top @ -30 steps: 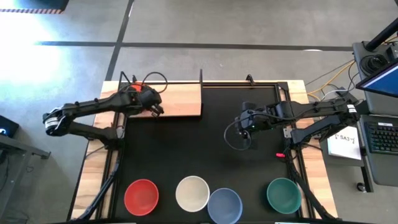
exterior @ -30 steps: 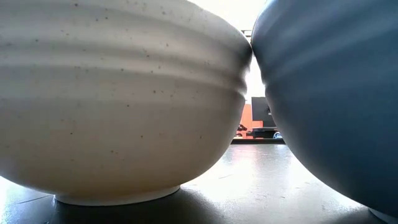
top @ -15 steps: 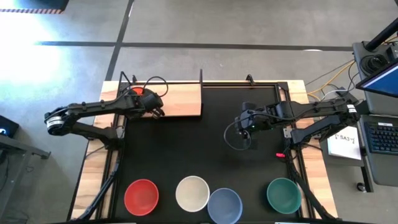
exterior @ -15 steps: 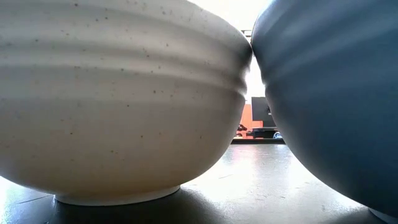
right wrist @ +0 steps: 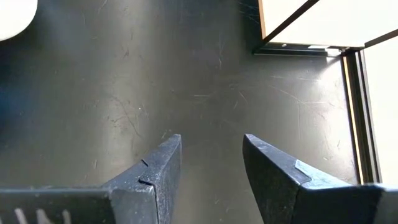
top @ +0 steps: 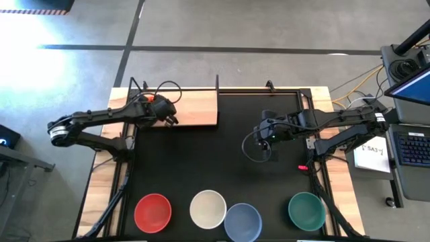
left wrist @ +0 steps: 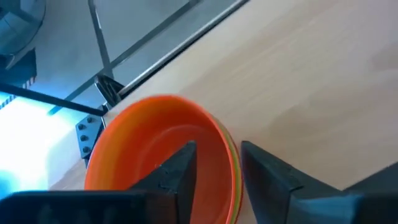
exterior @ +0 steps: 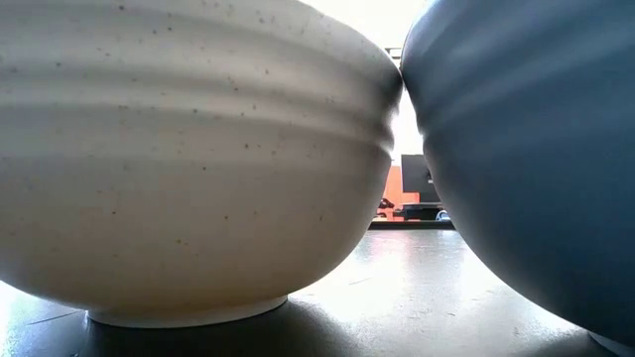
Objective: Place and stack bowls onto a shelf
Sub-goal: Put the white bowl on the shelf
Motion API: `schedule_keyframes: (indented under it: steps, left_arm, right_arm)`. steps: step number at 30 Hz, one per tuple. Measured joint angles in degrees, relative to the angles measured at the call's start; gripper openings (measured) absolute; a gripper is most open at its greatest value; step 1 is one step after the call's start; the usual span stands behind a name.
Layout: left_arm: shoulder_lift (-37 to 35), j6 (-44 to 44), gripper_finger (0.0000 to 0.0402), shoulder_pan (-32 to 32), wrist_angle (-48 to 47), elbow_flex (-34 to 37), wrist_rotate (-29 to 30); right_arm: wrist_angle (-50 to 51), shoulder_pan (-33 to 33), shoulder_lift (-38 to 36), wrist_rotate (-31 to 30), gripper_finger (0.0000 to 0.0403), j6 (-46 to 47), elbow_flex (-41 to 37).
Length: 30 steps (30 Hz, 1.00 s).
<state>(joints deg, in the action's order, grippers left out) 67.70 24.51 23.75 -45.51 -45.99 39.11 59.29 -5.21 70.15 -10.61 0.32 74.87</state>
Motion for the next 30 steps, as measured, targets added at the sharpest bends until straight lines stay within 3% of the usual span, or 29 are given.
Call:
schedule_keyframes:
  steps: [4,8,15,19,23,25,30]
  left_arm:
    - [0.0,0.0,0.0116,-0.1,0.0,-2.5,-1.6]
    - [-0.1,-0.1,0.0116,-1.4,0.9,-4.8,-6.9]
    - [0.4,0.2,0.0116,-10.1,9.1,-4.9,-16.4]
    - [0.4,0.0,0.0117,-14.7,14.0,-4.9,-25.7]
    - [1.2,4.3,0.0117,-17.2,15.7,-4.9,-39.0]
    - [2.1,7.2,0.0117,-19.0,15.7,-4.9,-42.7]
    - [4.2,12.3,0.0117,-26.9,15.8,-5.3,-43.1]
  right_arm:
    - [0.0,0.0,0.0,0.0,0.0163,0.1,0.0]
    - [0.0,0.0,0.0,0.0,0.0164,1.2,0.0]
    - [0.2,0.0,0.0,0.0,0.0163,4.8,0.0]
    - [0.6,0.0,0.0,0.0,0.0162,8.9,0.0]
    - [0.6,0.0,0.0,0.0,0.0164,11.6,0.0]
    - [0.6,0.0,0.0,0.0,0.0164,13.1,0.0]
    - [0.7,0.0,0.0,0.0,0.0164,18.1,-0.1]
